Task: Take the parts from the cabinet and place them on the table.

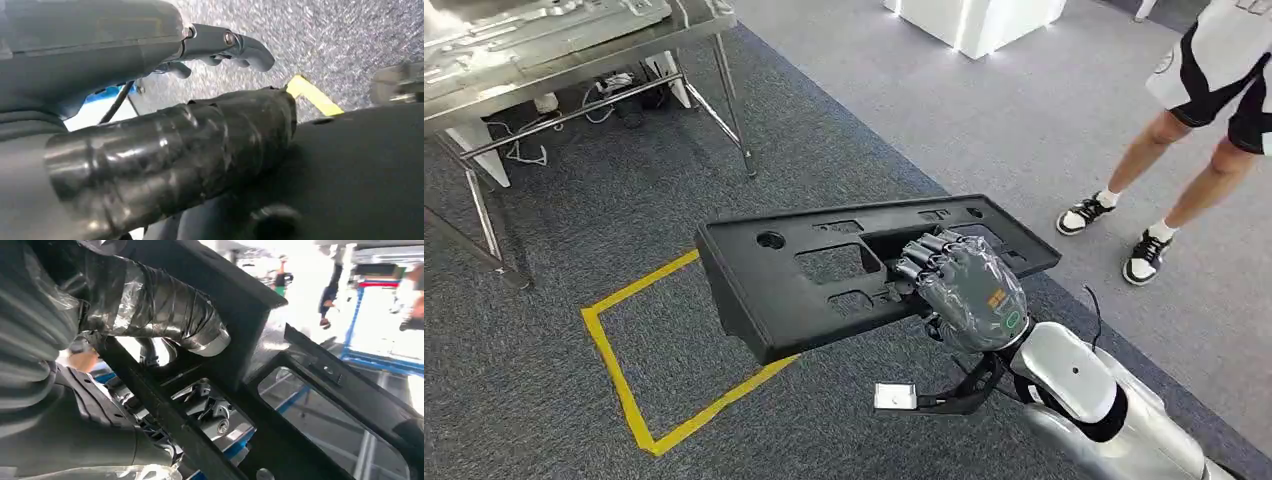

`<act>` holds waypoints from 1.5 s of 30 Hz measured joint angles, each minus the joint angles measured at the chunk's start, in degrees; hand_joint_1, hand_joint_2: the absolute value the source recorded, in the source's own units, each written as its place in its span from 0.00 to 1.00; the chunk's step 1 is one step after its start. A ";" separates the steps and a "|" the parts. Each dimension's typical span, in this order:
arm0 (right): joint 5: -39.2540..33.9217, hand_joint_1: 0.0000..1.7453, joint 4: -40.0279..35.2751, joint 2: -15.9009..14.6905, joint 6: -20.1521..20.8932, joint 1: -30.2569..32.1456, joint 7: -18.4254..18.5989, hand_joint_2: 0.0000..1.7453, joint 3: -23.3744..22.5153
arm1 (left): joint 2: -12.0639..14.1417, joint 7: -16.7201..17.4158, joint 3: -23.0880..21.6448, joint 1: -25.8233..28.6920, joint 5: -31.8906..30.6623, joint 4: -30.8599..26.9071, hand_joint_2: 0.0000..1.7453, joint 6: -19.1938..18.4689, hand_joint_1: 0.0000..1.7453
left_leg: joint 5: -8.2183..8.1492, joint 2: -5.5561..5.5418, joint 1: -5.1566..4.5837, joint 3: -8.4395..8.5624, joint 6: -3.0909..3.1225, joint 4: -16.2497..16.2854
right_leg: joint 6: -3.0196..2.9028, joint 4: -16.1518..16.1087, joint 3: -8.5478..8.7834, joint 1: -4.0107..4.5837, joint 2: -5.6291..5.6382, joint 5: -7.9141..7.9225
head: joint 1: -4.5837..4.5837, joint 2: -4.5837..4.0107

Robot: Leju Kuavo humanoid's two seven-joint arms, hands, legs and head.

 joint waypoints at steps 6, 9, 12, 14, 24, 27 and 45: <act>-0.37 1.00 0.31 0.55 0.39 -0.65 0.17 1.00 0.00 | 0.17 0.17 0.00 0.09 -0.18 0.00 0.00 0.31 0.00 | 2.15 2.72 -1.92 5.32 2.70 -10.62 | 2.02 -0.24 4.15 0.13 -3.03 -2.57 | 0.07 0.00; -0.46 1.00 0.48 0.98 0.66 -1.16 0.26 1.00 -0.07 | 0.33 0.13 0.00 -0.12 -0.11 0.00 0.00 0.33 0.00 | 1.36 0.61 -1.19 9.02 3.49 -12.55 | 2.70 8.23 0.20 -0.41 0.98 0.02 | 0.09 -0.02; -0.29 1.00 0.98 1.03 0.68 -1.26 0.13 1.00 -0.04 | 0.37 0.74 0.04 -0.49 0.65 0.00 0.00 0.39 0.00 | -0.03 -1.83 -0.88 11.06 3.62 -13.07 | 3.30 16.89 -8.58 -0.93 3.92 -5.05 | 0.13 0.00; -0.24 1.00 1.11 1.14 0.70 -1.23 0.07 1.00 0.00 | 0.26 1.20 0.04 -0.42 0.83 0.00 0.00 0.24 0.00 | -1.26 -3.75 -0.60 12.71 3.36 -13.05 | 3.79 16.07 -11.59 -1.21 3.97 -8.76 | 0.15 0.00; -0.11 1.00 1.95 2.08 1.60 -2.26 0.59 1.00 0.13 | 0.04 2.14 0.07 -0.24 1.66 0.00 0.00 0.31 0.00 | -2.86 -3.41 0.06 13.52 0.08 -6.24 | 1.29 1.23 -8.76 -1.55 5.41 7.29 | 0.09 0.00; -0.11 1.00 2.03 2.12 1.92 -2.38 0.57 1.00 0.09 | 0.05 1.97 0.07 -0.48 1.64 0.00 0.00 0.33 0.00 | -7.07 -0.45 0.09 5.44 -0.42 3.60 | 0.67 0.87 -6.44 -1.10 3.23 5.32 | 0.09 0.00; 0.37 1.00 3.45 1.62 3.45 -5.42 1.25 1.00 -0.72 | -0.02 1.01 0.04 -0.75 2.10 0.02 0.00 0.28 0.00 | 0.44 -3.45 -0.59 9.69 3.46 -12.15 | 3.69 18.14 -12.51 -0.88 4.01 -7.30 | 0.15 0.00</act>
